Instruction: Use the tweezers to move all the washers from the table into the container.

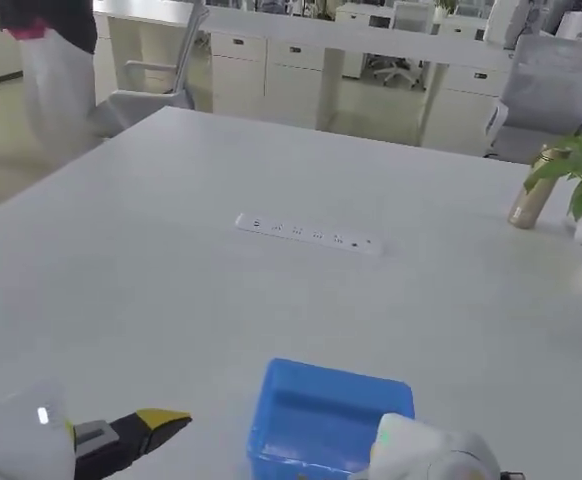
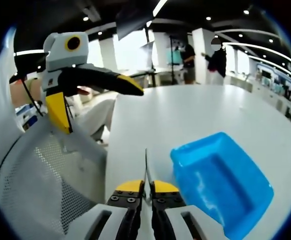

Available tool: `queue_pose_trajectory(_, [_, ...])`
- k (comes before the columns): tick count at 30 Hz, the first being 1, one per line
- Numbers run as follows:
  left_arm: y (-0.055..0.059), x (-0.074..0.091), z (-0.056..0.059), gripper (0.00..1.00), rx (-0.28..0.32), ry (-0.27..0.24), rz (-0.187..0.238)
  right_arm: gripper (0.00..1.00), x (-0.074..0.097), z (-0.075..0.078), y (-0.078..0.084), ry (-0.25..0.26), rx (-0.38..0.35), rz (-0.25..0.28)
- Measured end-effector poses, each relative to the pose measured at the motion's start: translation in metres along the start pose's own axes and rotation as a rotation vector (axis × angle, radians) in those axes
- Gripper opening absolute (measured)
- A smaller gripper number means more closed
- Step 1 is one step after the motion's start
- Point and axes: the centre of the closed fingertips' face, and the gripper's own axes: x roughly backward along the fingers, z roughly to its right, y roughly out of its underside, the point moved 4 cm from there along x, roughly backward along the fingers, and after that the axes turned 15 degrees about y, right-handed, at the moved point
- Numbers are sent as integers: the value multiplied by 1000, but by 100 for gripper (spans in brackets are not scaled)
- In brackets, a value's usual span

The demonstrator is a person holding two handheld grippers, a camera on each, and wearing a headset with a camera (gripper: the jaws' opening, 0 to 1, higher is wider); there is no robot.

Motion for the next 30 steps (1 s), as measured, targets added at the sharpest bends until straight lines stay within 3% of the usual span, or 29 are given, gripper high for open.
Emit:
queue_pose_trajectory(3, [0,1,-8,77,12,-83,58,2,0,-2,0,3,-9,-4])
queue_pose_trajectory(7, [0,0,-10,88,18,-135,102,2,5,-3,-2,16,-19,-2])
queue_pose_trajectory(11, [4,-2,-11,96,24,-160,144,2,14,1,-7,37,-48,16])
queue_pose_trajectory(15, [4,-4,-9,99,20,-162,220,2,23,6,-11,55,-67,25])
queue_pose_trajectory(19, [4,-8,-11,99,15,-159,230,2,34,10,-15,76,-80,38])
queue_pose_trajectory(22, [8,-12,-13,99,11,-153,220,2,38,12,-17,93,-84,46])
queue_pose_trajectory(25, [12,-15,-11,99,-18,-150,183,2,41,14,-16,109,-89,54])
queue_pose_trajectory(30, [10,-15,-10,99,-57,-155,182,2,50,20,-17,146,-108,75])
